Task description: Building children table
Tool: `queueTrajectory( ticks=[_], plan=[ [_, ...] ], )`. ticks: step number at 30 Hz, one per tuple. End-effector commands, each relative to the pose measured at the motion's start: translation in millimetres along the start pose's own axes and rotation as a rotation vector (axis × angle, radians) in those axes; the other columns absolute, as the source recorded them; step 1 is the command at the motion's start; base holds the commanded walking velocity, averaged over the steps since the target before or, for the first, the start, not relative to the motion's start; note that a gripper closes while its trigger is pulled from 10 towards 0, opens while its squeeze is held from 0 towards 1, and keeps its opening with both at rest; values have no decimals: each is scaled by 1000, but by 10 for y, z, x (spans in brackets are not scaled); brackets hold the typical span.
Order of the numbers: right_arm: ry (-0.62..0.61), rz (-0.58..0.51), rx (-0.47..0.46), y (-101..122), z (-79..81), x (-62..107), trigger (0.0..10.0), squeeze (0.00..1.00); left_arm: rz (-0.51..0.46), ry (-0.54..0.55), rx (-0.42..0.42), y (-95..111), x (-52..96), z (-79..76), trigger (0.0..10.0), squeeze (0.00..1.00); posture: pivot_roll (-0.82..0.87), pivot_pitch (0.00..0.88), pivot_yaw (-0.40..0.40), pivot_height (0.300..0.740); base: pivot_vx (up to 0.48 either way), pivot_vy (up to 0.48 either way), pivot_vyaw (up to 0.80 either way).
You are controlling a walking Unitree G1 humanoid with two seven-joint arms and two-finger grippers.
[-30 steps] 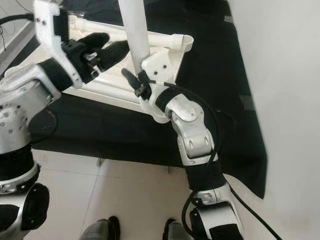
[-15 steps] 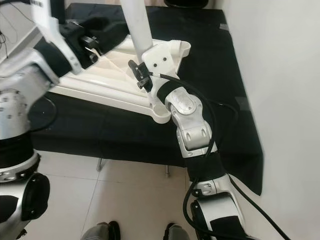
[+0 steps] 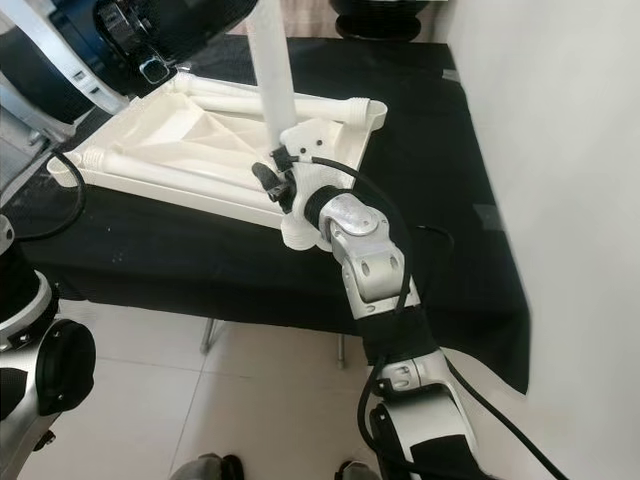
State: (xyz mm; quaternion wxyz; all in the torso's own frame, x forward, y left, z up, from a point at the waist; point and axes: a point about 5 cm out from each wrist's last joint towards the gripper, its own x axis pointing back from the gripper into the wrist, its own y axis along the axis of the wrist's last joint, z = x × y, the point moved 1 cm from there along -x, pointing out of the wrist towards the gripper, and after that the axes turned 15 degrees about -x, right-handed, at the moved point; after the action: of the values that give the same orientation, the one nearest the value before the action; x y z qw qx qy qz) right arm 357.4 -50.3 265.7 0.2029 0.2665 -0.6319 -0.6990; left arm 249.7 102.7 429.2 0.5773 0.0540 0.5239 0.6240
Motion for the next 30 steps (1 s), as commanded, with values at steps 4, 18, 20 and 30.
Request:
queueTrajectory(
  ticks=[4,18,20,30],
  plan=[
    [-13,-57,-87,71,8,6,10000,0,-43,-1,-41,203,34,-10,10000,0,2,96,4,740,0,0,0],
    [-265,-144,-165,211,-437,102,10000,0,-29,56,8,6,-85,93,10000,0,3,93,0,740,0,0,0],
    [-213,-207,-154,318,-373,111,10000,0,-12,100,7,-15,-85,198,10000,0,3,93,0,740,0,0,0],
    [-26,-288,-76,463,-61,123,10000,0,32,241,1,-125,-128,673,10000,0,3,92,1,740,0,0,0]
  ],
)
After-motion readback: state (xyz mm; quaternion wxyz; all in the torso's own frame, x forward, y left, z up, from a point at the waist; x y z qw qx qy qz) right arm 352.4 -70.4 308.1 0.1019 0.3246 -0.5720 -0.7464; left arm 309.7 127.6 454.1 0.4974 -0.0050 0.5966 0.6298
